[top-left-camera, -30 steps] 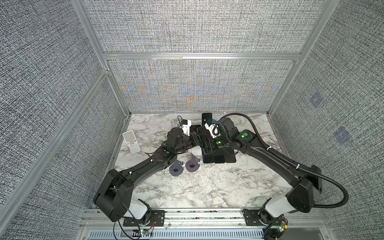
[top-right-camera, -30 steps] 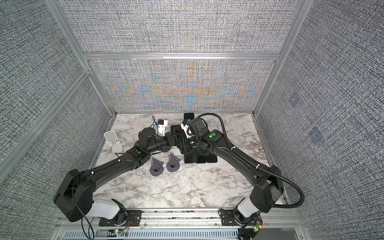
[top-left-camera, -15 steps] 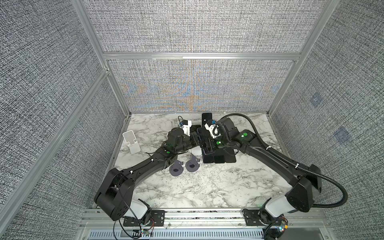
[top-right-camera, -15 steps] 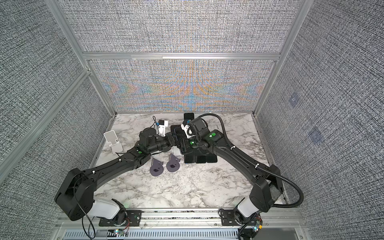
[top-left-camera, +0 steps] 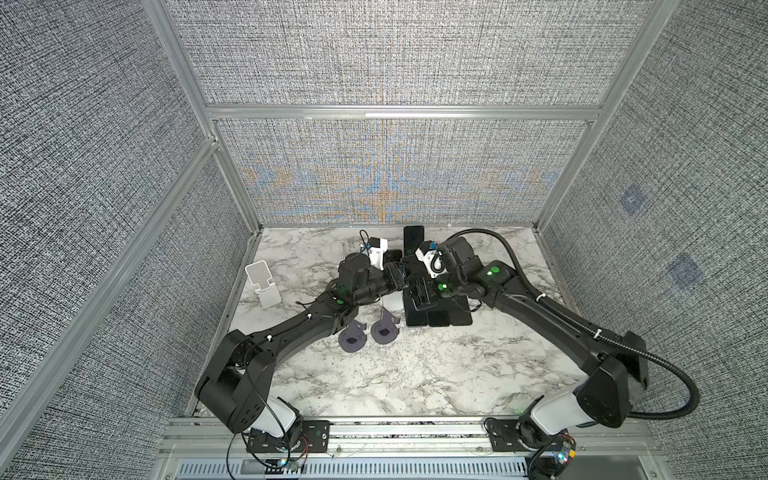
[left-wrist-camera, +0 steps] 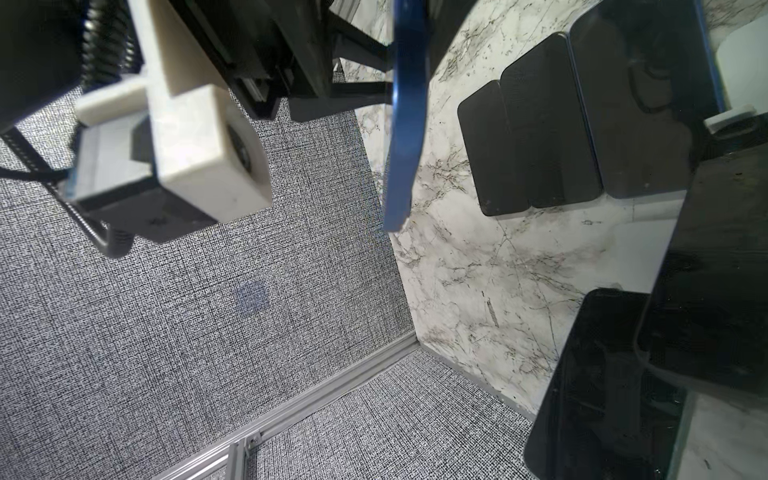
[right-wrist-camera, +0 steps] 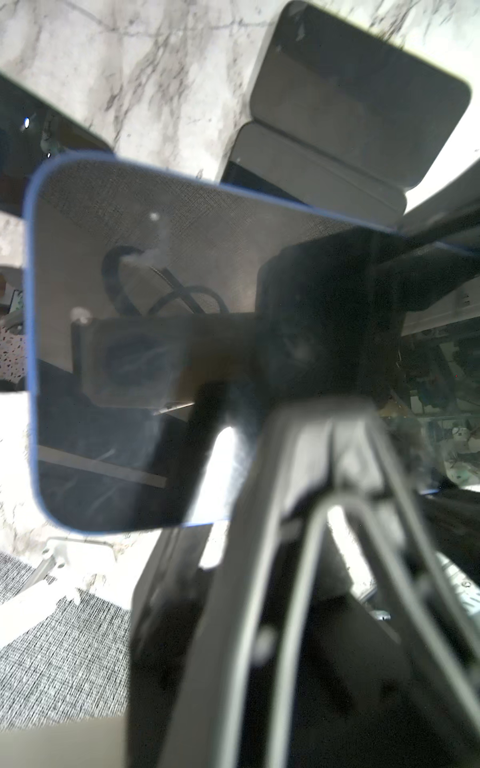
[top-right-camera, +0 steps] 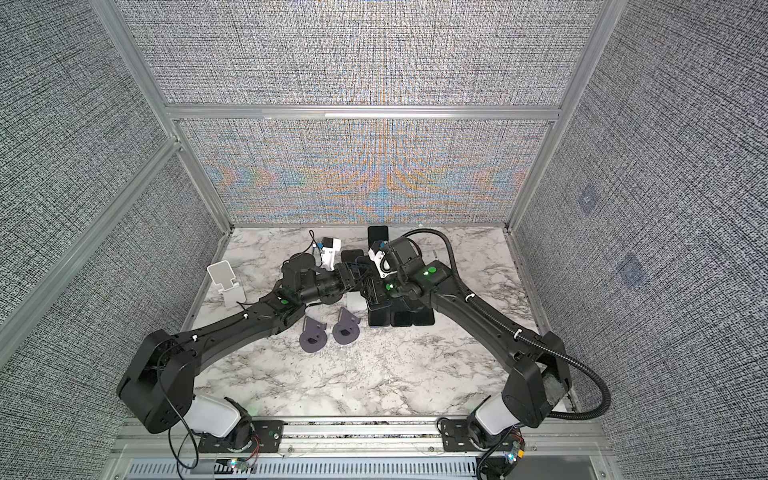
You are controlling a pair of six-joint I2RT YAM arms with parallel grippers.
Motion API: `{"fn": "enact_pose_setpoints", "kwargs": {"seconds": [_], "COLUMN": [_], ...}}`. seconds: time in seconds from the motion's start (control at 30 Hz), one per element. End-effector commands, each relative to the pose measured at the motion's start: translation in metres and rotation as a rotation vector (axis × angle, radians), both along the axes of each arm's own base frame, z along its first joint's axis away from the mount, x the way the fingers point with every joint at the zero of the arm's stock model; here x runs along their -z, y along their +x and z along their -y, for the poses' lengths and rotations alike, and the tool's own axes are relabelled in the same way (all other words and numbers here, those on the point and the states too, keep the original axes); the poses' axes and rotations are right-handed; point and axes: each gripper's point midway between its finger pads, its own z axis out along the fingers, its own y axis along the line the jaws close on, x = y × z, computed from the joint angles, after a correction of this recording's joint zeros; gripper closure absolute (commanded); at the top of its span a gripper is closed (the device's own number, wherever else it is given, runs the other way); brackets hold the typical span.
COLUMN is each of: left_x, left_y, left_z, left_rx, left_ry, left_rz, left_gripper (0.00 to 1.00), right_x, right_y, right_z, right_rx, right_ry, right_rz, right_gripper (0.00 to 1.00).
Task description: Remove the phone from the phone stand
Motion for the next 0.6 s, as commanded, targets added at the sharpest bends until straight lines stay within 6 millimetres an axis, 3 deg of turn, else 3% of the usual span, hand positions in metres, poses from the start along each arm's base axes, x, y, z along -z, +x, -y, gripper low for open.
{"fn": "enact_pose_setpoints", "kwargs": {"seconds": [0.0, 0.33, 0.43, 0.57], "left_x": [-0.013, -0.003, -0.005, -0.020], "left_y": [0.001, 0.002, 0.003, 0.009], "left_z": [0.003, 0.002, -0.008, -0.037], "left_rx": [0.014, 0.058, 0.079, 0.062], "left_ry": [-0.035, 0.036, 0.098, 0.159], "left_rz": [0.039, -0.013, -0.029, -0.015], "left_gripper": [0.64, 0.58, 0.57, 0.55], "right_x": [-0.001, 0.014, 0.020, 0.031], "right_y": [0.001, 0.000, 0.001, 0.003], "right_z": [0.008, 0.056, 0.078, 0.115], "right_rx": [0.011, 0.066, 0.103, 0.157], "right_ry": [-0.011, -0.114, -0.151, -0.208], "right_rz": [0.015, -0.004, -0.014, -0.026], "right_gripper": [0.57, 0.61, 0.63, 0.66]}}
